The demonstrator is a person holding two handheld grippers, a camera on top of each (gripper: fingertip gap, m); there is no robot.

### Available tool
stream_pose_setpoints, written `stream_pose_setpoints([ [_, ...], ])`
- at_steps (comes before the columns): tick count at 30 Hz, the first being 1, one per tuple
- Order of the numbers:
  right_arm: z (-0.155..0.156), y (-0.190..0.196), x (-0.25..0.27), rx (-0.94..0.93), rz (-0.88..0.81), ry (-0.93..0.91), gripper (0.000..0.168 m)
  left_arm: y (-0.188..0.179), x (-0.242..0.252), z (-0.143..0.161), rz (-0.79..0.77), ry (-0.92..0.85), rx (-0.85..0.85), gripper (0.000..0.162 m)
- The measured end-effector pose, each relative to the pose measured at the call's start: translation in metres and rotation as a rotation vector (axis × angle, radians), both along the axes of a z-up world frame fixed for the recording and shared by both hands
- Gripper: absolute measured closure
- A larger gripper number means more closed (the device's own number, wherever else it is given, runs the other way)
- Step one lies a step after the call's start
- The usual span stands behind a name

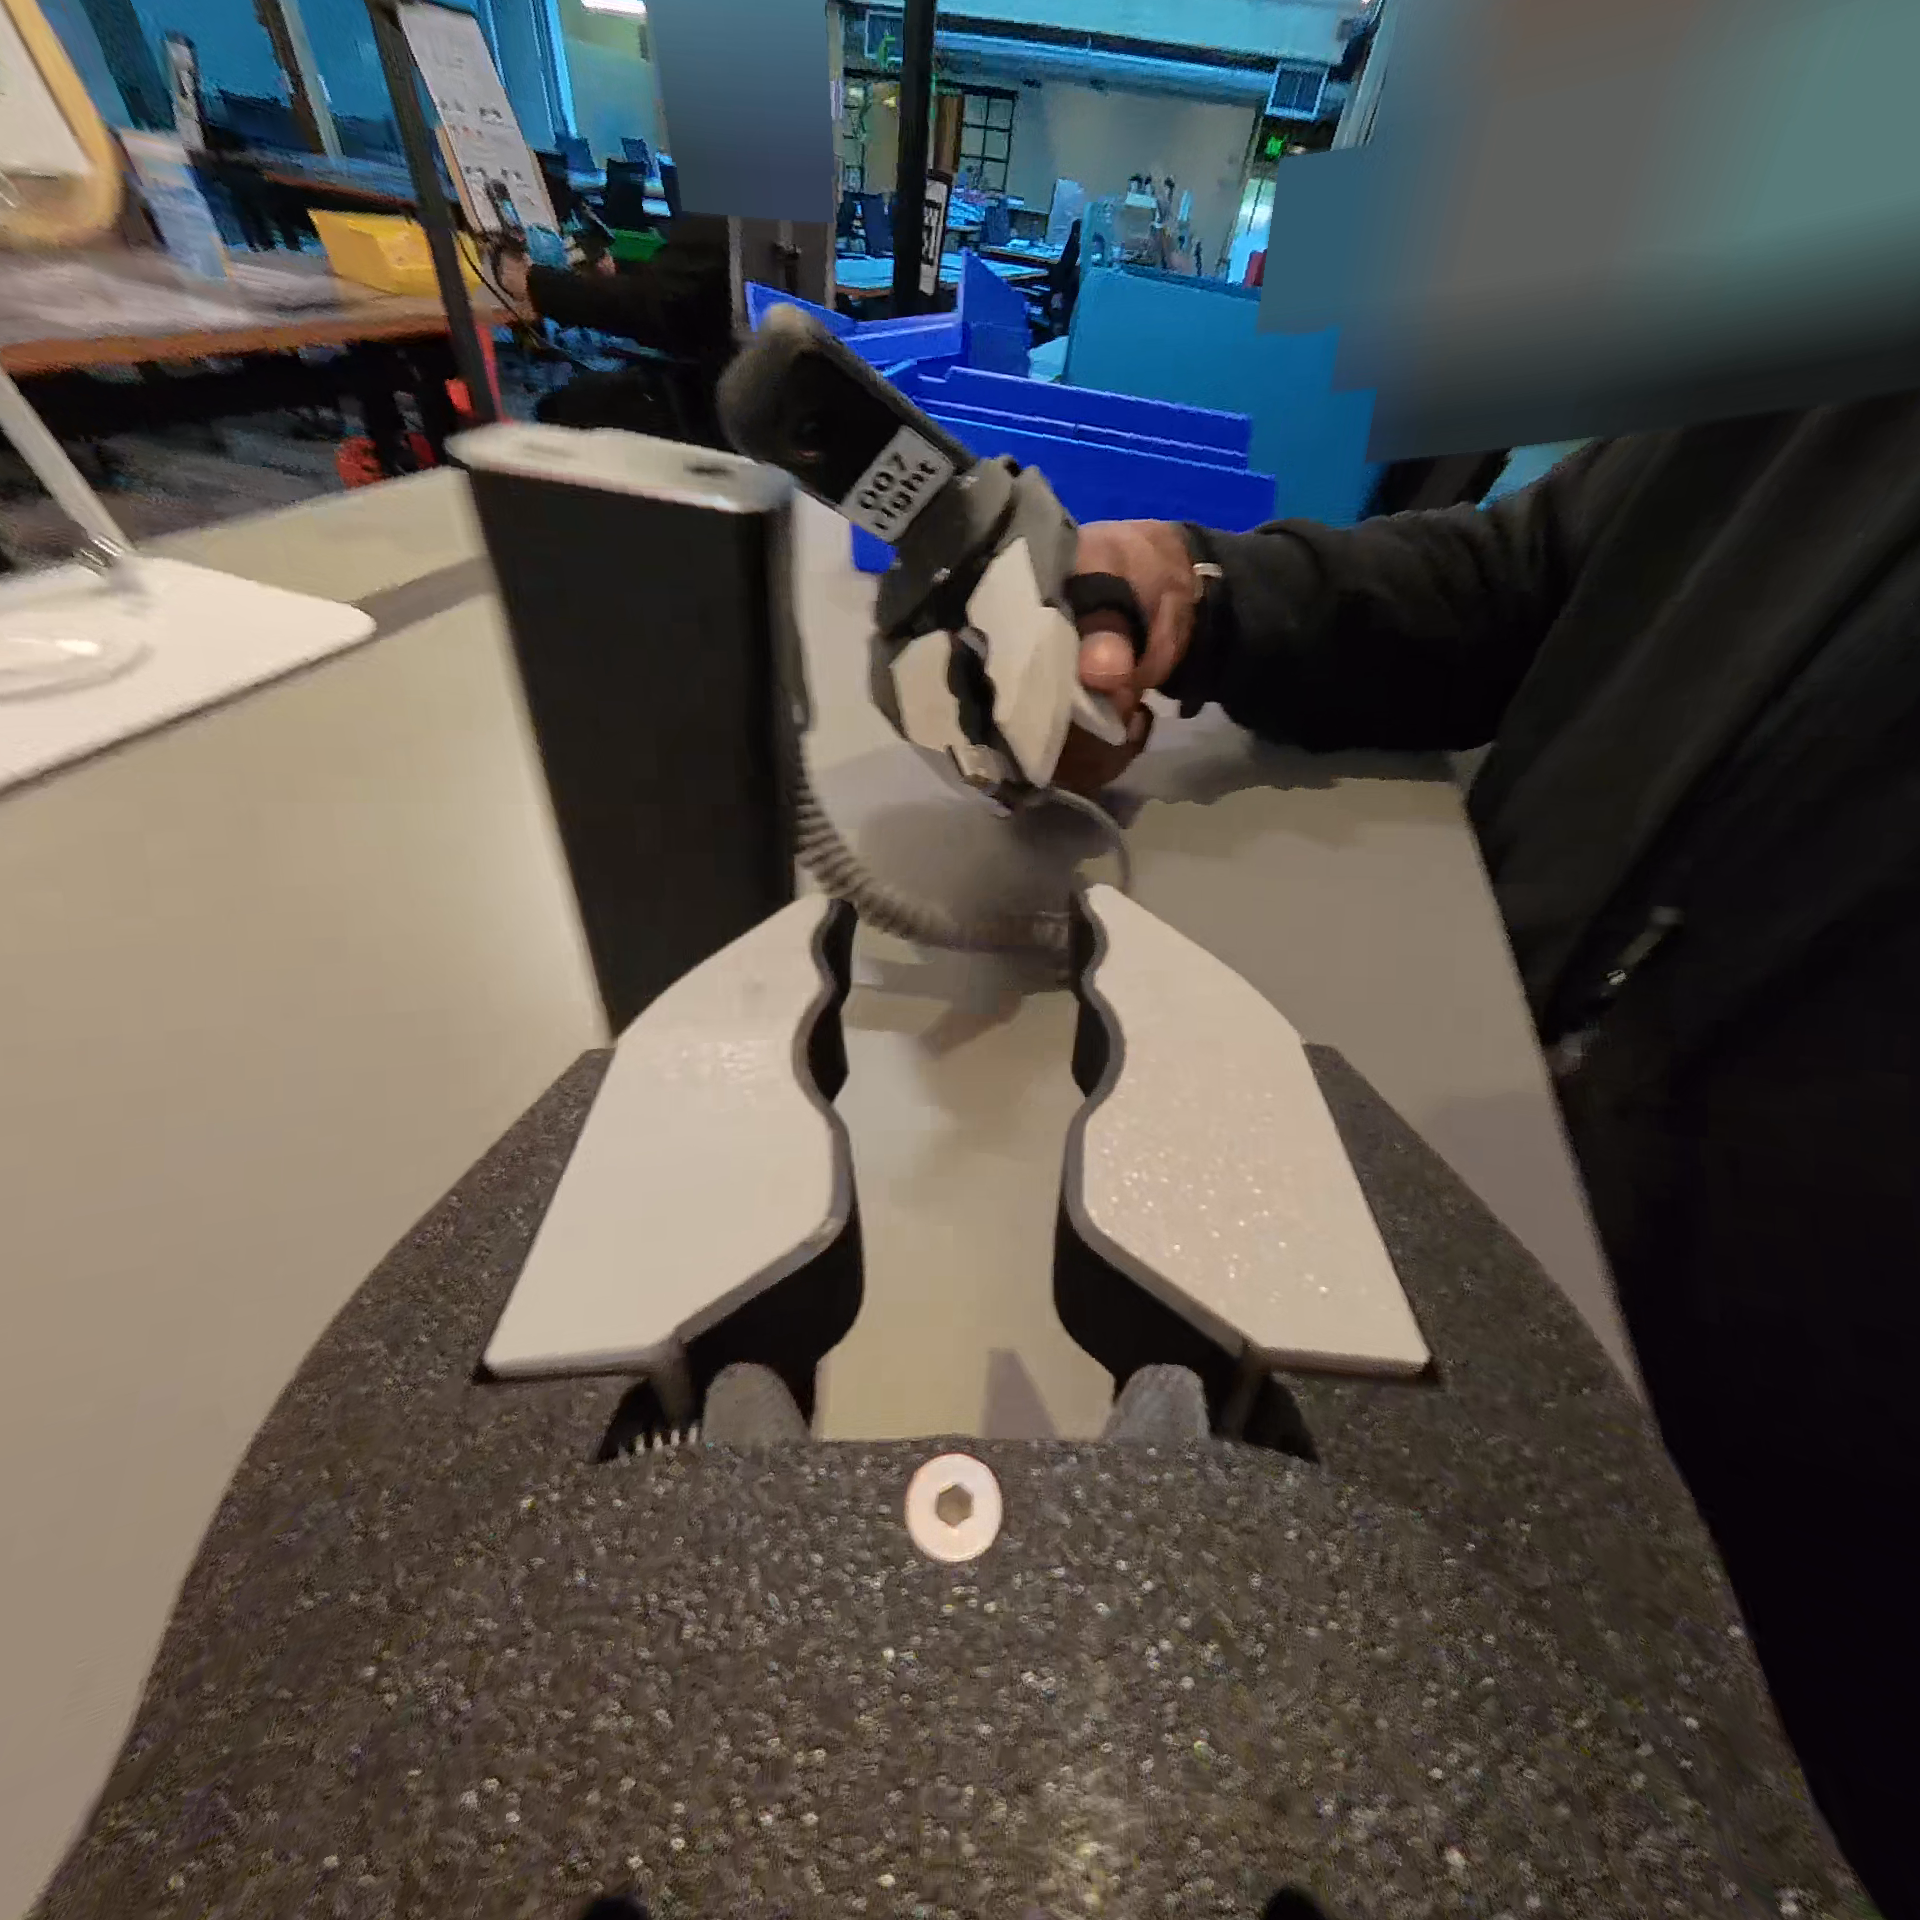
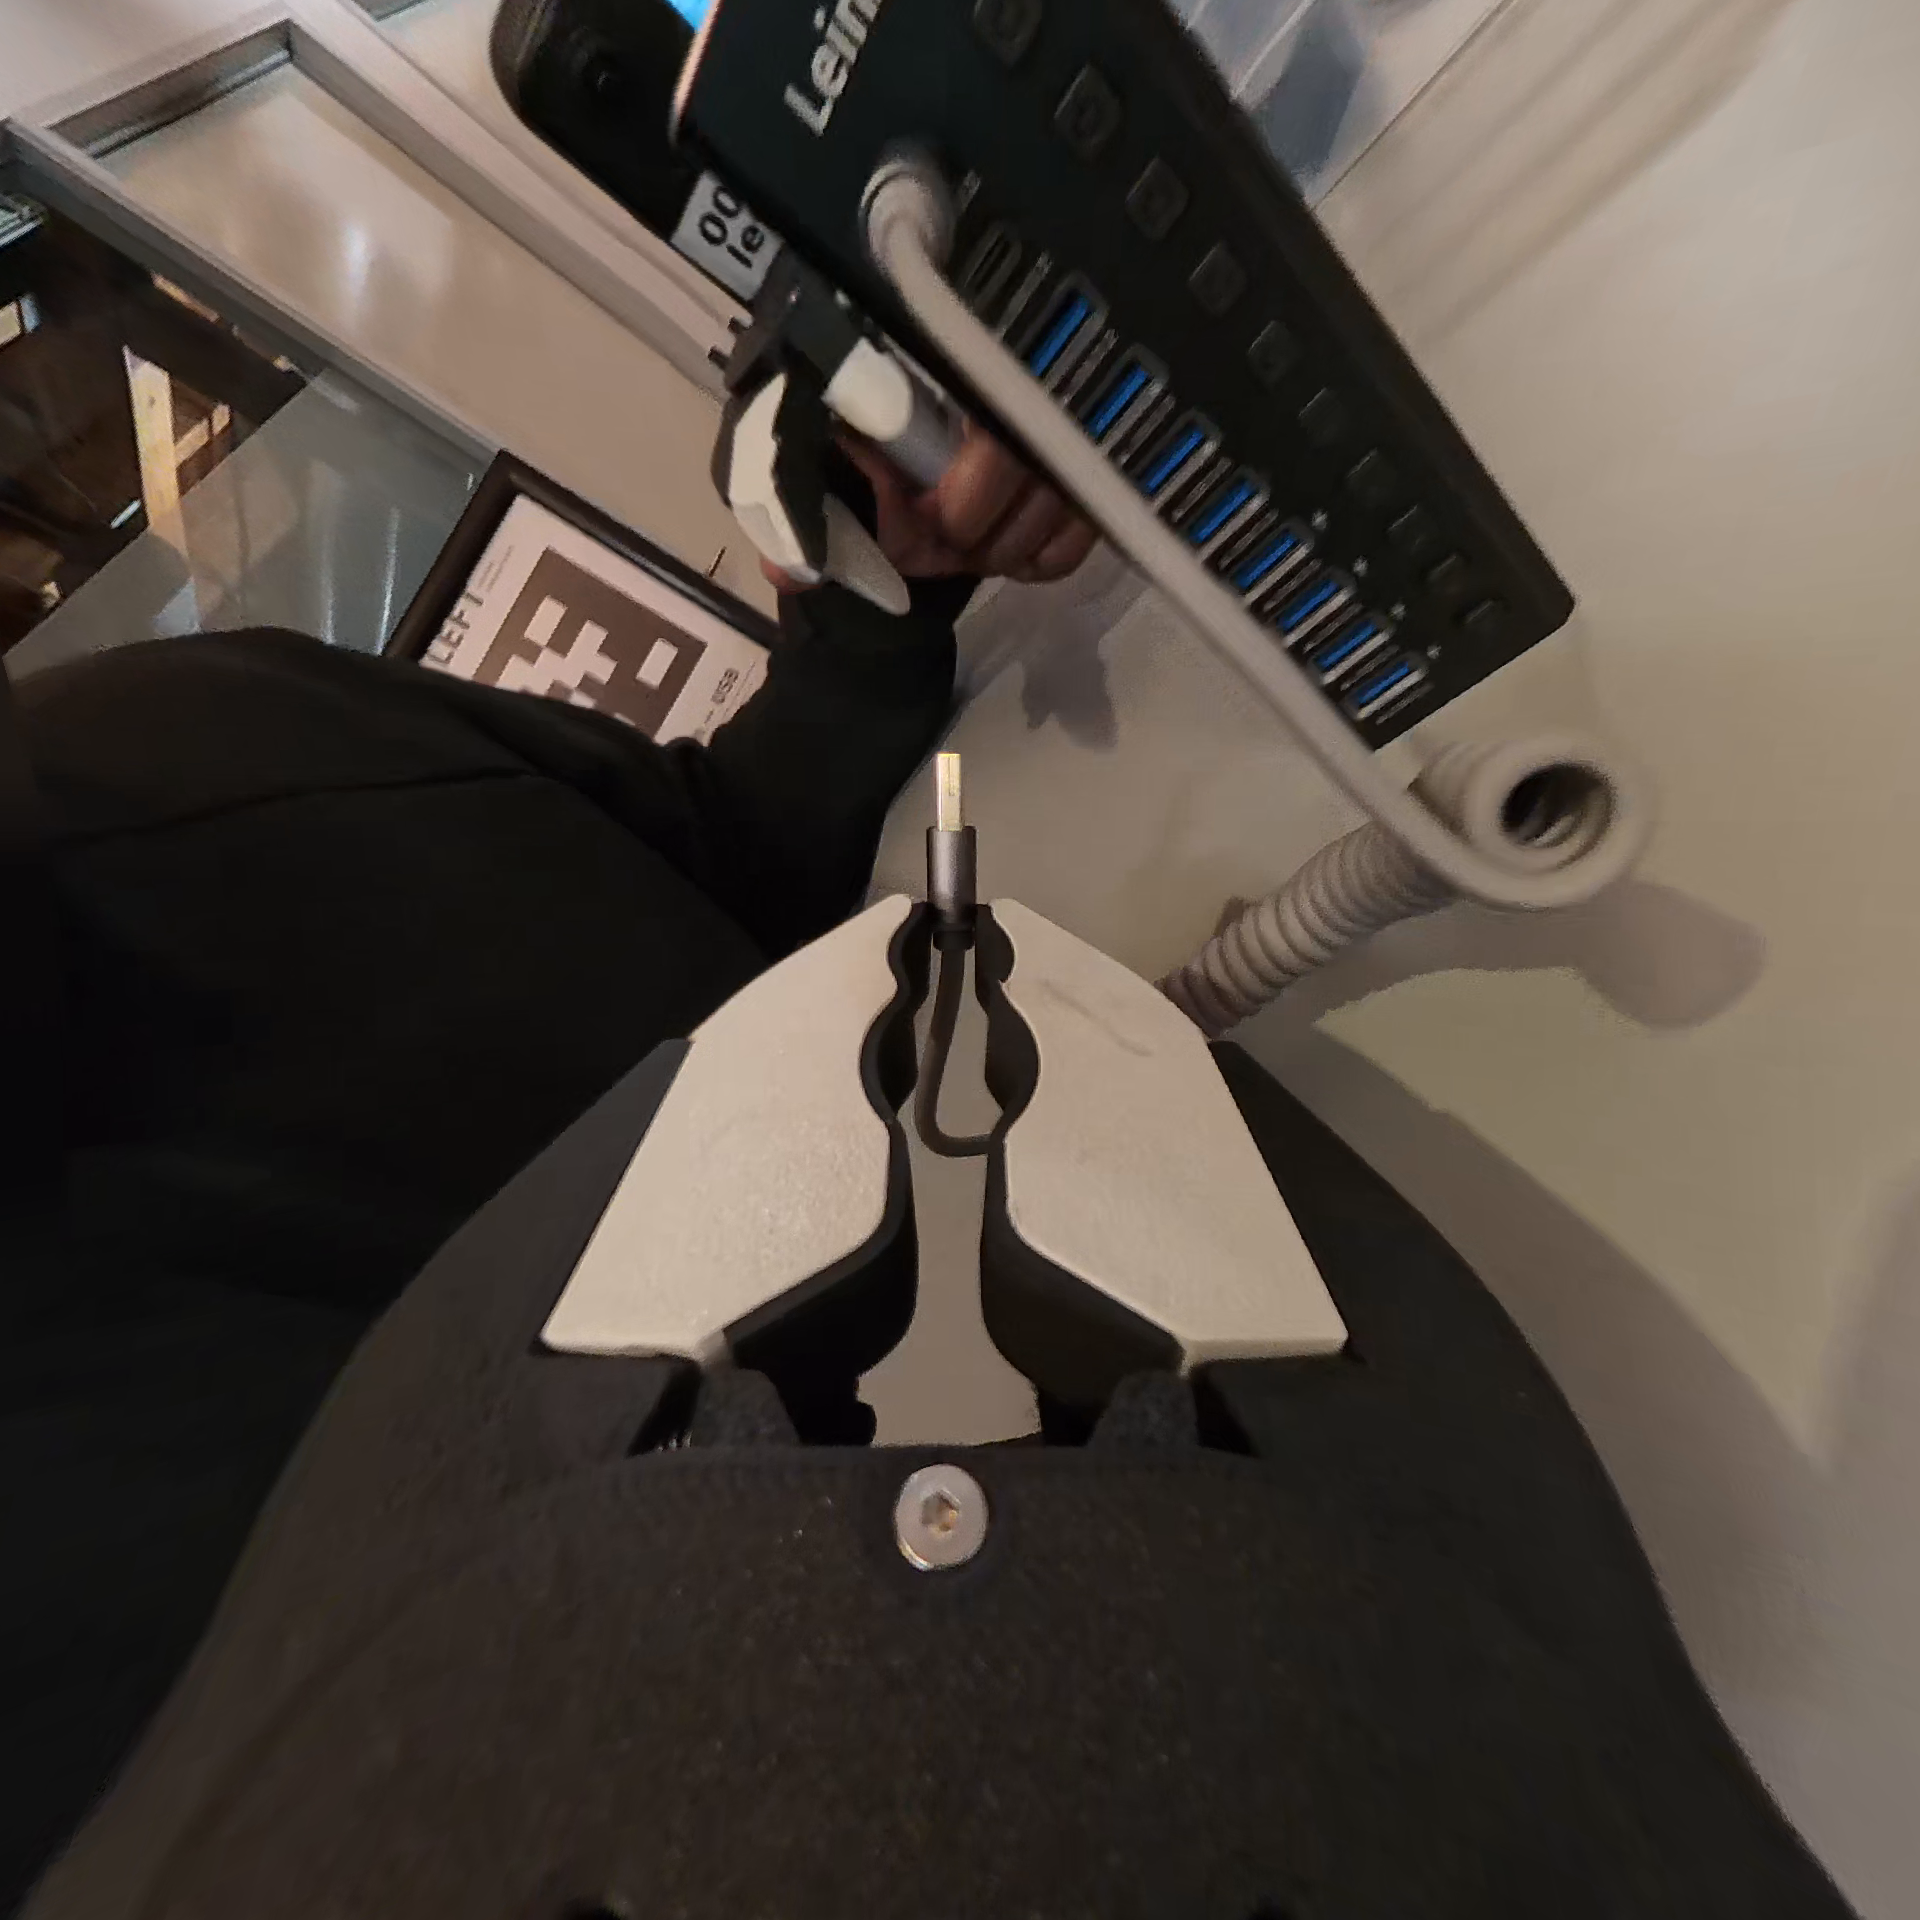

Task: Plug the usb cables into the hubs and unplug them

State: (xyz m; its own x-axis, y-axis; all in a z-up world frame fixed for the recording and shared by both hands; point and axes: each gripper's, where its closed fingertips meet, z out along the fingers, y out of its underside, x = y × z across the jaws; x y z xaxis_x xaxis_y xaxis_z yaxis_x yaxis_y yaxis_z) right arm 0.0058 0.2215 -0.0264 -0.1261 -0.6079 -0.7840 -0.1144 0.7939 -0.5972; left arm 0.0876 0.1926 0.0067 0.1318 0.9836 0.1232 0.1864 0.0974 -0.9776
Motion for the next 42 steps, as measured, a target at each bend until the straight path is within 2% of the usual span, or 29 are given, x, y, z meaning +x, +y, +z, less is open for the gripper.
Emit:
stream_pose_setpoints([
  [5,-0.009,0.016,0.005,0.044,0.074,0.022,0.161,0.031,-0.034,-0.019,0.015,-0.078,0.284,0.123],
  [9,-0.014,0.033,0.012,0.059,0.155,0.058,0.161,0.040,-0.053,-0.024,-0.020,-0.102,0.419,0.128],
  [14,-0.015,0.042,0.019,0.035,0.186,0.098,0.161,0.061,-0.064,-0.036,-0.112,-0.200,0.463,0.132],
  [17,-0.016,0.045,0.020,0.026,0.201,0.110,0.161,0.065,-0.067,-0.039,-0.117,-0.216,0.470,0.155],
  [20,-0.020,0.041,0.019,-0.025,0.175,0.152,0.161,0.062,-0.067,-0.041,-0.087,-0.214,0.529,0.158],
  [22,-0.021,0.031,0.016,-0.142,0.109,0.215,0.156,0.055,-0.068,-0.040,-0.034,-0.189,0.580,0.158],
  [23,-0.022,0.023,0.014,-0.231,0.055,0.264,0.147,0.051,-0.068,-0.039,-0.005,-0.170,0.614,0.158],
  [26,-0.016,0.006,0.006,-0.588,-0.083,0.409,0.135,0.042,-0.068,-0.034,0.066,-0.107,0.702,0.158],
  [31,-0.015,-0.002,0.004,-0.994,-0.198,0.628,0.134,0.032,-0.070,-0.028,0.132,-0.023,0.834,0.158],
  [36,-0.017,-0.007,0.008,-1.160,-0.229,0.728,0.136,0.029,-0.074,-0.031,0.161,0.029,0.951,0.158],
  [42,-0.012,-0.006,0.015,-1.202,-0.237,0.707,0.146,0.034,-0.076,-0.032,0.142,0.049,1.016,0.158],
])
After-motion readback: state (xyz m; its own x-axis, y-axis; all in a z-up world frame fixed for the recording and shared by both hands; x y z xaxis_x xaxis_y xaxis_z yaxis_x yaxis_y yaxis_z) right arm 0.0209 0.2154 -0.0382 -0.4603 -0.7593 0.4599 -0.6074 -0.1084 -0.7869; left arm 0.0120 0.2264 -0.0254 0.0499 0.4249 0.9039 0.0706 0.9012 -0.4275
